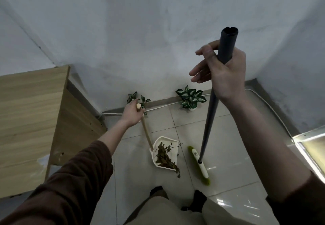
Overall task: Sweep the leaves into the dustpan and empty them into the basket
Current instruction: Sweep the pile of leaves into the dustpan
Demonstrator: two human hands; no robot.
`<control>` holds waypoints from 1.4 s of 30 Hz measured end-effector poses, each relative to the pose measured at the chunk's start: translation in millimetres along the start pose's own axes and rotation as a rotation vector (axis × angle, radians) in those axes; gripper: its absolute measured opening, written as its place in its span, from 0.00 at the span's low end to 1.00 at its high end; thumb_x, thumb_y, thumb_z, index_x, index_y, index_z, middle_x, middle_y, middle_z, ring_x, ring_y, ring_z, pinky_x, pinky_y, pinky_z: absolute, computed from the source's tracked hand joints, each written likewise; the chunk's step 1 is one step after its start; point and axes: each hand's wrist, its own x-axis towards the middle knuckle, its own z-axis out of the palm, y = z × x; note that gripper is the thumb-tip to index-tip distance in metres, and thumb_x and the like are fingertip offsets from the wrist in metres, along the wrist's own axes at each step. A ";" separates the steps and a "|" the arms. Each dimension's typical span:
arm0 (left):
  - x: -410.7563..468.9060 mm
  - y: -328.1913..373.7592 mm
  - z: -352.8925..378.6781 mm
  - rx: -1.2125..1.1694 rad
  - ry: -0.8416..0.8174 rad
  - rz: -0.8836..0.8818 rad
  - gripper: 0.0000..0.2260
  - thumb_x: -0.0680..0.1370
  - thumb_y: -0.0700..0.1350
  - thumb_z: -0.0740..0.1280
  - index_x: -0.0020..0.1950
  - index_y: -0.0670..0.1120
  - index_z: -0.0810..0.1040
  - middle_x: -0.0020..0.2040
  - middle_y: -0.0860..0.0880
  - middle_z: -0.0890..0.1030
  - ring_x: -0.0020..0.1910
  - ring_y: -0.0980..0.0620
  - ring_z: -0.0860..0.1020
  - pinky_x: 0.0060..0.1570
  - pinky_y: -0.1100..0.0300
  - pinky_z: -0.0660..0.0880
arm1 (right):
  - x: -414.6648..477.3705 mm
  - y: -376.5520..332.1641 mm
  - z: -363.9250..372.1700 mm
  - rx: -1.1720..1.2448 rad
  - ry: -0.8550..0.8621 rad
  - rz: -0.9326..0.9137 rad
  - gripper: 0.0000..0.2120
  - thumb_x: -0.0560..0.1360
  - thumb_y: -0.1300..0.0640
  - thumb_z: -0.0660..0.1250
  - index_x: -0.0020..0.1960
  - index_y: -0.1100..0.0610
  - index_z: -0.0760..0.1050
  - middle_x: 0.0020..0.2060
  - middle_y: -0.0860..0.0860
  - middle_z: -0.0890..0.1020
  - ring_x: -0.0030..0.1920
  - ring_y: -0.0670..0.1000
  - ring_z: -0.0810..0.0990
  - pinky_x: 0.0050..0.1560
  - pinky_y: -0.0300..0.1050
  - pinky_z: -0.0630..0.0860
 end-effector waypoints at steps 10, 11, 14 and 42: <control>4.9 -10.3 9.4 -0.130 0.110 0.004 0.12 0.81 0.45 0.59 0.58 0.37 0.71 0.52 0.35 0.79 0.52 0.37 0.77 0.44 0.56 0.65 | -16.3 -4.1 13.8 -0.067 0.121 -0.008 0.09 0.80 0.55 0.64 0.46 0.60 0.76 0.29 0.61 0.82 0.26 0.62 0.81 0.28 0.57 0.77; 4.4 -11.2 9.2 -0.122 0.120 0.009 0.13 0.81 0.45 0.58 0.59 0.37 0.71 0.53 0.35 0.79 0.53 0.36 0.77 0.44 0.56 0.66 | -17.8 -4.2 15.6 -0.069 0.129 -0.007 0.09 0.80 0.55 0.63 0.46 0.60 0.75 0.29 0.61 0.82 0.26 0.62 0.81 0.28 0.56 0.77; 2.9 -14.3 5.3 -0.099 0.145 0.019 0.12 0.82 0.43 0.58 0.59 0.36 0.72 0.54 0.35 0.79 0.53 0.36 0.77 0.48 0.54 0.69 | -21.0 -4.7 21.3 -0.067 0.145 -0.005 0.09 0.80 0.55 0.64 0.46 0.61 0.75 0.29 0.61 0.81 0.26 0.62 0.81 0.27 0.56 0.77; -10.9 -56.6 -39.3 -0.157 0.257 -0.087 0.14 0.80 0.40 0.60 0.64 0.35 0.70 0.57 0.35 0.78 0.56 0.36 0.76 0.56 0.49 0.73 | -30.6 -2.1 48.8 -0.056 0.119 -0.022 0.09 0.79 0.54 0.64 0.45 0.58 0.75 0.28 0.58 0.81 0.25 0.59 0.81 0.26 0.48 0.75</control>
